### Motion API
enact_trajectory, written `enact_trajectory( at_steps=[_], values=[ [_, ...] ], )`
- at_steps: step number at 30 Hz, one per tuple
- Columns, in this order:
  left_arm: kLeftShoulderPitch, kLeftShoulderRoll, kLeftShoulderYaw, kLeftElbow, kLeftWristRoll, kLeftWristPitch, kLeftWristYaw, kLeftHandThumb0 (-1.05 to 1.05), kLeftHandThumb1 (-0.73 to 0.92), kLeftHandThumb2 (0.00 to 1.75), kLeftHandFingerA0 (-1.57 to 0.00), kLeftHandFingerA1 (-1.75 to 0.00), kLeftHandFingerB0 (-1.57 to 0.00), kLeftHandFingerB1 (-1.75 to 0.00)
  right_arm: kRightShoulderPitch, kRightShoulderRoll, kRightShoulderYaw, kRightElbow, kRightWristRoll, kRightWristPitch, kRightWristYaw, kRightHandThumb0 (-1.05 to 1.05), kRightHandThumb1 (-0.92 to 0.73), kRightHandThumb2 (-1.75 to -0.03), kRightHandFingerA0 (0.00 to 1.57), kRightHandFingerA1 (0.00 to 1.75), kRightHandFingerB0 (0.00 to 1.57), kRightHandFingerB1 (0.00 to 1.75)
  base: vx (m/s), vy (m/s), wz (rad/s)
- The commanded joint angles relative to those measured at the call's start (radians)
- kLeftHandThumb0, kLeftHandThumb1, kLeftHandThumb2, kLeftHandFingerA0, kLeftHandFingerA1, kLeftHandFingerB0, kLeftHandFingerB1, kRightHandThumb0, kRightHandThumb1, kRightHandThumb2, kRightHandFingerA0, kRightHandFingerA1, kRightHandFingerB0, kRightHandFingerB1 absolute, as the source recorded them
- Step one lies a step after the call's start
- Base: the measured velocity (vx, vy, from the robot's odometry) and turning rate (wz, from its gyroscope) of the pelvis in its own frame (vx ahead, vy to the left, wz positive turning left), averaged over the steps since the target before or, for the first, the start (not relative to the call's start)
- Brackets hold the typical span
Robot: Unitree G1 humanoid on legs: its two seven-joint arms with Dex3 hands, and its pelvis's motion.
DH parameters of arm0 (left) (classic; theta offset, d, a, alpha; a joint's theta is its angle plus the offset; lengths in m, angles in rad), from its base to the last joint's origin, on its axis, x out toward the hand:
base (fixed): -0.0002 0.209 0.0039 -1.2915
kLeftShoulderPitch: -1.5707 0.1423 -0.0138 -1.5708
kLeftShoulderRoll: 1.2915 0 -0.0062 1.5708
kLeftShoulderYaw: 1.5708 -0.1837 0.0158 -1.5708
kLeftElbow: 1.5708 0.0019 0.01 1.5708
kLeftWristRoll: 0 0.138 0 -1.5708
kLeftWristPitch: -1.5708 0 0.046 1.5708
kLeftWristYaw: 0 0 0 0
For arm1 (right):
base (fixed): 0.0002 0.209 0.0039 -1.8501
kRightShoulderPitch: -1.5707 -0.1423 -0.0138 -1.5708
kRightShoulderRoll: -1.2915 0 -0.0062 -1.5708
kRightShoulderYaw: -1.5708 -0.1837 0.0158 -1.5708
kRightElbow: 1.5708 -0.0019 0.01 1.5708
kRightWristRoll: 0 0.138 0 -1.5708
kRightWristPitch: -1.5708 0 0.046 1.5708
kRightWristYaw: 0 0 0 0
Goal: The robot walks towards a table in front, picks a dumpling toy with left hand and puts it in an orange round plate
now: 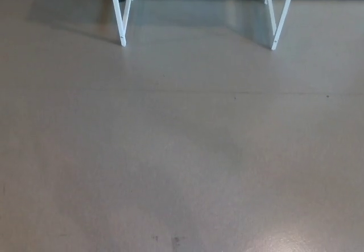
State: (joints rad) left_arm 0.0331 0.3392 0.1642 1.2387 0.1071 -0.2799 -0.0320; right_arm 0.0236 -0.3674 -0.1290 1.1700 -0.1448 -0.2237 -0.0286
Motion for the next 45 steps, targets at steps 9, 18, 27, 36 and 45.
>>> enact_trajectory(
  at_steps=[9, 18, 27, 36, 45],
  values=[
    [-0.001, 0.023, -0.011, 0.035, 0.004, -0.075, 0.033, -0.53, 0.48, 0.89, -1.00, -1.10, -0.22, -0.51, -0.015, -0.019, -0.013, 0.050, 0.027, -0.056, -0.003, -0.63, -0.59, -0.94, 0.59, 0.62, 0.38, 0.51, 0.00, -0.021, 0.11],
    [0.032, 0.015, -0.003, 0.039, -0.018, -0.109, 0.006, -0.51, 0.65, 0.60, -0.99, -1.16, -0.31, -0.38, 0.010, -0.025, -0.001, 0.045, 0.025, -0.065, -0.007, -0.63, -0.58, -0.95, 0.64, 0.68, 0.36, 0.51, 0.09, 0.239, -0.12],
    [0.094, 0.016, 0.012, 0.032, -0.033, -0.142, -0.025, -0.54, 0.46, 0.86, -0.78, -0.86, -0.29, -0.52, 0.041, -0.021, 0.022, 0.062, 0.016, -0.081, -0.004, -0.63, -0.59, -0.94, 0.62, 0.63, 0.37, 0.51, 0.24, 0.177, -0.04],
    [0.122, 0.011, 0.023, 0.037, -0.048, -0.150, -0.039, -0.48, 0.62, 0.59, -0.93, -0.98, -0.39, -0.39, 0.064, -0.017, 0.028, 0.072, 0.019, -0.107, -0.009, -0.63, -0.58, -0.94, 0.63, 0.65, 0.39, 0.51, 0.29, -0.193, 0.20],
    [0.137, 0.019, -0.014, 0.039, -0.016, -0.170, -0.006, -0.50, 0.62, 0.59, -0.98, -0.98, -0.40, -0.39, 0.058, -0.013, 0.036, 0.089, 0.020, -0.094, -0.011, -0.65, -0.58, -0.94, 0.61, 0.65, 0.39, 0.51, 0.33, -0.109, 0.02]
  ],
)
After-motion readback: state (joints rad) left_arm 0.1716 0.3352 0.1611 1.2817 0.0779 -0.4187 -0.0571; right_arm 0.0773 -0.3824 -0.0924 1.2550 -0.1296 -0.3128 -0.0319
